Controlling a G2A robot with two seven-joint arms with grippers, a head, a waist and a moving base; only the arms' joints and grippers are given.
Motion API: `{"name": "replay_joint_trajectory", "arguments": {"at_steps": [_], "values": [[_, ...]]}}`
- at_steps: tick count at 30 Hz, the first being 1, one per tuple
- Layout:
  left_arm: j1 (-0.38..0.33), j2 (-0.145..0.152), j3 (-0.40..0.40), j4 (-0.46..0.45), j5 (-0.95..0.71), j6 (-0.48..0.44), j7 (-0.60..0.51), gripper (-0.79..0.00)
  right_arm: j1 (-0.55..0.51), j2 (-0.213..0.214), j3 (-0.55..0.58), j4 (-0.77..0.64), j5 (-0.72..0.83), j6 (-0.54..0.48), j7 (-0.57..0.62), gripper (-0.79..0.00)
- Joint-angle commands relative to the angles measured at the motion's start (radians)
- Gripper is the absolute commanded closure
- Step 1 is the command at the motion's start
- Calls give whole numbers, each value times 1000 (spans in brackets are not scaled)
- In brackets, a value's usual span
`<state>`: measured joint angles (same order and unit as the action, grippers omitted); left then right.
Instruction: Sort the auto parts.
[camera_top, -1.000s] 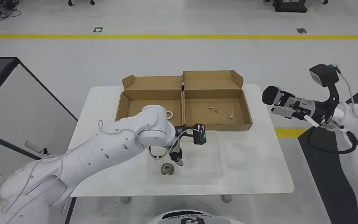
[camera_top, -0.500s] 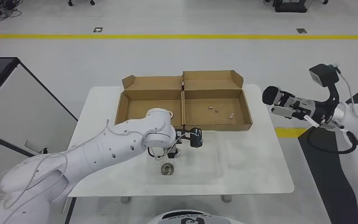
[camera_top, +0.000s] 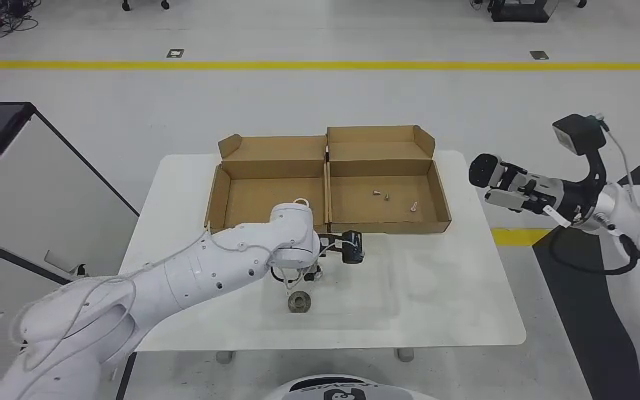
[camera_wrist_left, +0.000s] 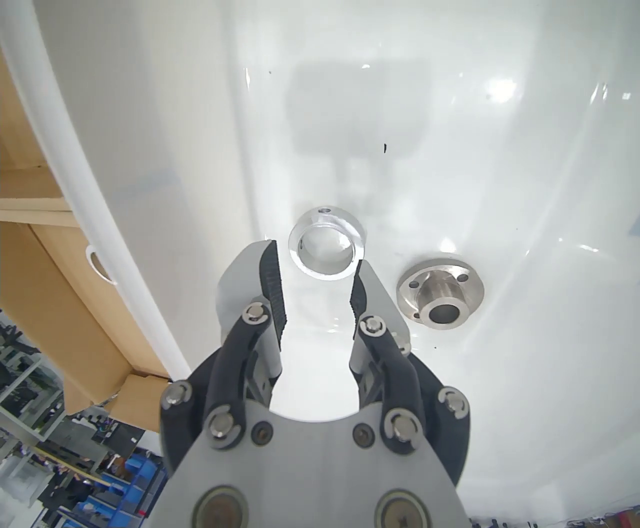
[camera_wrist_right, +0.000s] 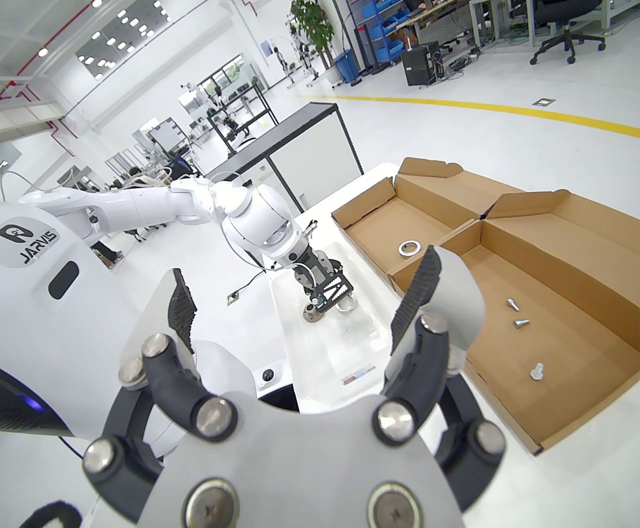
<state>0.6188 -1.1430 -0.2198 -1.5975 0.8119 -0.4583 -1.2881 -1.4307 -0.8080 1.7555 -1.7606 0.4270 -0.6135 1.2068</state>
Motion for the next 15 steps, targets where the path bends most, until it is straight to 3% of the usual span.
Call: {"name": "replay_joint_trajectory", "arguments": {"at_steps": [1,15], "values": [[3,-9,6,15,9,-1,1,-323,0,0,0,0,0,0,0,-785],[11,-54,9,79,45,3,-14,-299,0,0,0,0,0,0,0,-785]]}}
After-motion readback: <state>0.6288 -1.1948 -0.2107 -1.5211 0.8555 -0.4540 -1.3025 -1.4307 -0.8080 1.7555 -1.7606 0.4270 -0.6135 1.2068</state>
